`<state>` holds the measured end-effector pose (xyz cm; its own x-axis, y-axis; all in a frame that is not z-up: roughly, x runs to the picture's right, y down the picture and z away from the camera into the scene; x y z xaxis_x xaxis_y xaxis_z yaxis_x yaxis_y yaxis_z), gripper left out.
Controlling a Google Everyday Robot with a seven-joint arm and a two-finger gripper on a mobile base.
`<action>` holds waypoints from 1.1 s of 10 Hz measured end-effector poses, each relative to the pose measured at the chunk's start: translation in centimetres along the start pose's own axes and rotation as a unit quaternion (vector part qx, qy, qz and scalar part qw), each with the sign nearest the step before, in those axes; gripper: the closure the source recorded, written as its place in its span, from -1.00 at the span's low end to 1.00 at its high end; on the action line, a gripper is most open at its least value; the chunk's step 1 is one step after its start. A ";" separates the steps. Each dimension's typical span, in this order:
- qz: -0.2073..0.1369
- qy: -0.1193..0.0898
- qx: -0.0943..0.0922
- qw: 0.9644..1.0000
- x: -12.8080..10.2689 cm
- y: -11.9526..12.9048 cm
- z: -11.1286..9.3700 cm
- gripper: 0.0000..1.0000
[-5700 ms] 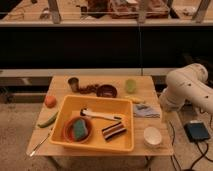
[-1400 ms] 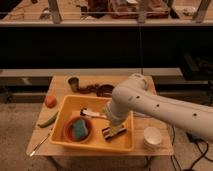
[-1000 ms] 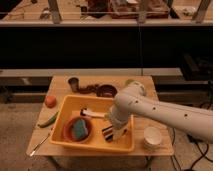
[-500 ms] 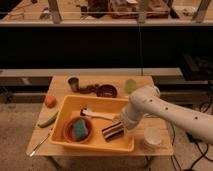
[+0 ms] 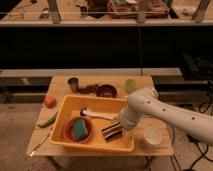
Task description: Place eraser in purple bowl
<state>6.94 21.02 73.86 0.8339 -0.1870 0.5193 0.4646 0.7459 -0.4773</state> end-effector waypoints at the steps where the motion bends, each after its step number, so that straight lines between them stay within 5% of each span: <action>1: 0.002 0.000 -0.002 1.000 0.0 -0.1 0.9 -0.30; 11: 0.006 0.008 -0.035 0.999 -1.8 -1.2 3.4 -0.30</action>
<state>3.84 22.63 75.90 0.8443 -0.1881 0.5018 0.4727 0.7025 -0.5320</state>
